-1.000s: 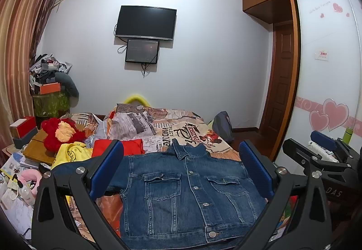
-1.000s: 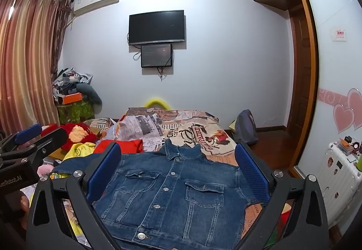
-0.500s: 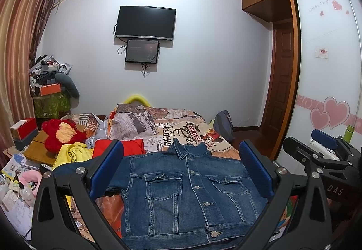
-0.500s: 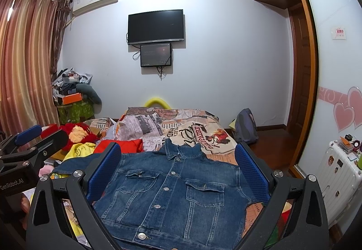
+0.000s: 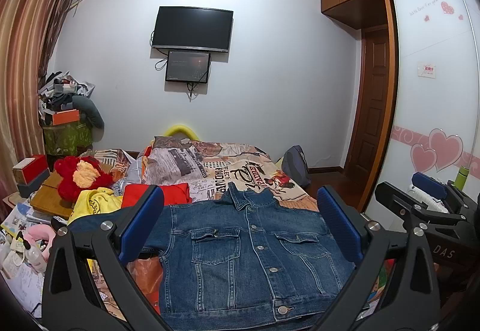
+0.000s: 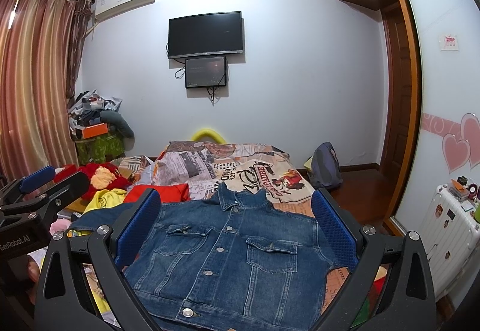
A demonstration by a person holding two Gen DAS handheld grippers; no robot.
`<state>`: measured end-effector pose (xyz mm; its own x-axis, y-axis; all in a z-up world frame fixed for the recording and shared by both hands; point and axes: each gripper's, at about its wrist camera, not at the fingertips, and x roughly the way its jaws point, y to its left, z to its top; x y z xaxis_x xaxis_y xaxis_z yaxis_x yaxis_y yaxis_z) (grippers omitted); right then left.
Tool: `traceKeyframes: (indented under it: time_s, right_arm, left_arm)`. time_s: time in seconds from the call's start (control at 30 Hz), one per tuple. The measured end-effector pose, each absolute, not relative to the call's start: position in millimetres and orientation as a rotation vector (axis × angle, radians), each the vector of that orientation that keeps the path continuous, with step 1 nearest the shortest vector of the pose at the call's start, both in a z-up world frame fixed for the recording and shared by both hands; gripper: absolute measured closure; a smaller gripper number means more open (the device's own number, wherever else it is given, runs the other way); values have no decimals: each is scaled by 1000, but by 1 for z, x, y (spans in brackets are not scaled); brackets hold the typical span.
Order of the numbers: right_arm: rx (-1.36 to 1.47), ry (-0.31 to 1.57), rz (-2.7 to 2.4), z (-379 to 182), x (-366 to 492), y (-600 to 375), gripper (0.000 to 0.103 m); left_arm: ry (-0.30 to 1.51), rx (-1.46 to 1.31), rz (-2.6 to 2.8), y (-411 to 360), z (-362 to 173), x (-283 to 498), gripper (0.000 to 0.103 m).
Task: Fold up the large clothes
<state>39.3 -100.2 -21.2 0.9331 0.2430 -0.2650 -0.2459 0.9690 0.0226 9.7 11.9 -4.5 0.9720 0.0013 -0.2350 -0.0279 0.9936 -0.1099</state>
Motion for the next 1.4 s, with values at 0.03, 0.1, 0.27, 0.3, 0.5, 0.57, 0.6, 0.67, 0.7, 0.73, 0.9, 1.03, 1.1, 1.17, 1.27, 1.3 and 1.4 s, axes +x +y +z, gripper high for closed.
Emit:
traceKeyframes:
  time_s: [0.03,0.1,0.27,0.3,0.5,0.57,0.6,0.67,0.7,0.73,0.9,1.03,1.1,1.17,1.27,1.3,1.4]
  right_arm:
    - [-11,270,251,-21,39,-100,3]
    - [-9,270,250,-21,39,-100,3]
    - [-7,272,249,-21,40,-101,3]
    - [-8,272,248,-21,40,-101,3]
    - [-5,277,246,-22,42,-103,3]
    - [-4,277,245,-23,42,-104,3]
    - [-4,277,245,-23,42,-104,3]
    - [-5,277,245,-22,42,-103,3]
    - [-7,278,244,-23,43,-104,3]
    - [-7,277,244,-23,42,-103,3]
    - [-8,284,239,-24,46,-104,3]
    - [-6,296,234,-24,51,-101,3]
    - [-8,304,231,-24,56,-100,3]
    - [-13,311,228,-26,61,-98,3]
    - [-21,324,225,-27,68,-94,3]
    - [-25,334,226,-28,74,-91,3]
    - [-34,350,228,-32,83,-88,3]
  left_arm:
    - [238,-114,15,12,-5,10,1]
    - [241,-116,14,11,-5,11,1]
    - [243,-117,16,12,-5,12,1]
    - [243,-118,17,13,-5,12,1]
    - [243,-118,18,13,-5,13,1]
    - [244,-119,17,13,-5,13,1]
    - [244,-119,17,13,-6,13,1]
    - [244,-118,16,13,-6,13,1]
    - [244,-119,17,13,-6,13,1]
    - [244,-119,17,13,-6,13,1]
    - [252,-121,23,16,-10,17,1]
    - [260,-127,29,22,-13,23,1]
    - [263,-131,33,25,-14,27,1]
    - [268,-135,39,28,-14,33,1]
    - [277,-145,51,38,-15,45,1]
    - [282,-148,59,42,-18,50,1]
    - [294,-156,79,53,-21,63,1]
